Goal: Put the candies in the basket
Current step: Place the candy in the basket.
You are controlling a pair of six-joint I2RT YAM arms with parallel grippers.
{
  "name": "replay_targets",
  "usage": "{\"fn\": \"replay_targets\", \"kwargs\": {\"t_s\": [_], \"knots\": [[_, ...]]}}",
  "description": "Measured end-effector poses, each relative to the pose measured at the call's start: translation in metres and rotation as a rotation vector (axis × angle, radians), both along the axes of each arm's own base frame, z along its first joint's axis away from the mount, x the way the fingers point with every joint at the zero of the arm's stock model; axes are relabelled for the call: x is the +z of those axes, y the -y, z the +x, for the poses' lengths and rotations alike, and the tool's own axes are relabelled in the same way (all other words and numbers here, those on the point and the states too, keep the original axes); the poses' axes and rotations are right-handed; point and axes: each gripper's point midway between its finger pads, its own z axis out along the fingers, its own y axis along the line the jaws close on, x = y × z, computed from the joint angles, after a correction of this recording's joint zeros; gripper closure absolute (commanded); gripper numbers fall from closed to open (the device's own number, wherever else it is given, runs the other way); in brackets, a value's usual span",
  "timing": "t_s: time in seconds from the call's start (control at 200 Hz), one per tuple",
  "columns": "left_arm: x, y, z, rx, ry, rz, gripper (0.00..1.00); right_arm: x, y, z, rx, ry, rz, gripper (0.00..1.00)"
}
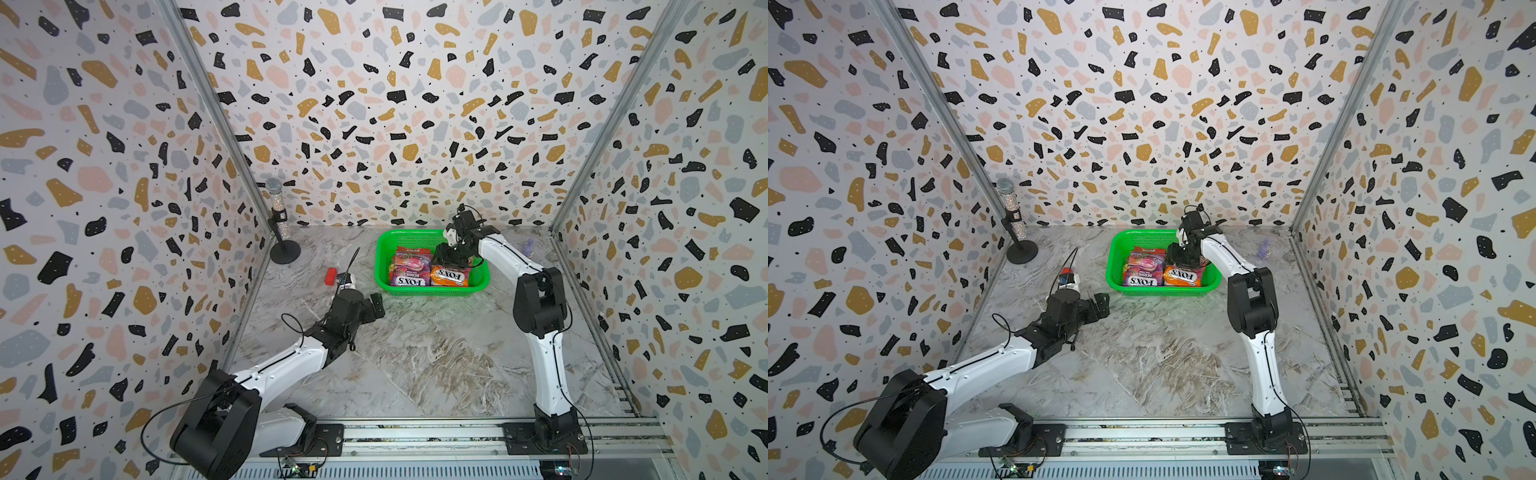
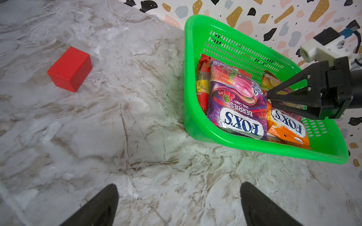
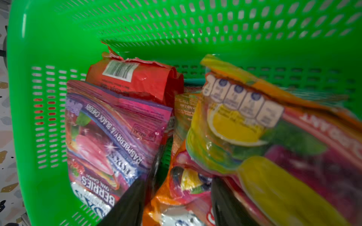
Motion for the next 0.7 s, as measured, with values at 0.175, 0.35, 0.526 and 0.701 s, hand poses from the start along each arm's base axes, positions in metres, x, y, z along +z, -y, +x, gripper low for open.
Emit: {"fn": "replay_targets", "kwargs": {"t_s": [0.175,0.35,0.526,0.701], "knots": [[-0.004,0.0,0.0,0.001,-0.01,0.003,0.0,-0.002,0.011,-0.023,0.012,-0.03,-0.018,0.52],[-0.005,0.0,0.0,0.003,-0.013,0.002,0.0,-0.006,0.014,-0.028,0.03,-0.04,-0.033,0.71],[-0.005,0.0,0.0,0.003,-0.014,0.001,0.0,-0.011,0.015,-0.034,0.049,-0.055,-0.042,0.83],[-0.005,0.0,0.0,0.003,-0.014,0.001,0.0,-0.01,0.016,-0.043,0.068,-0.073,-0.044,0.78]]}}
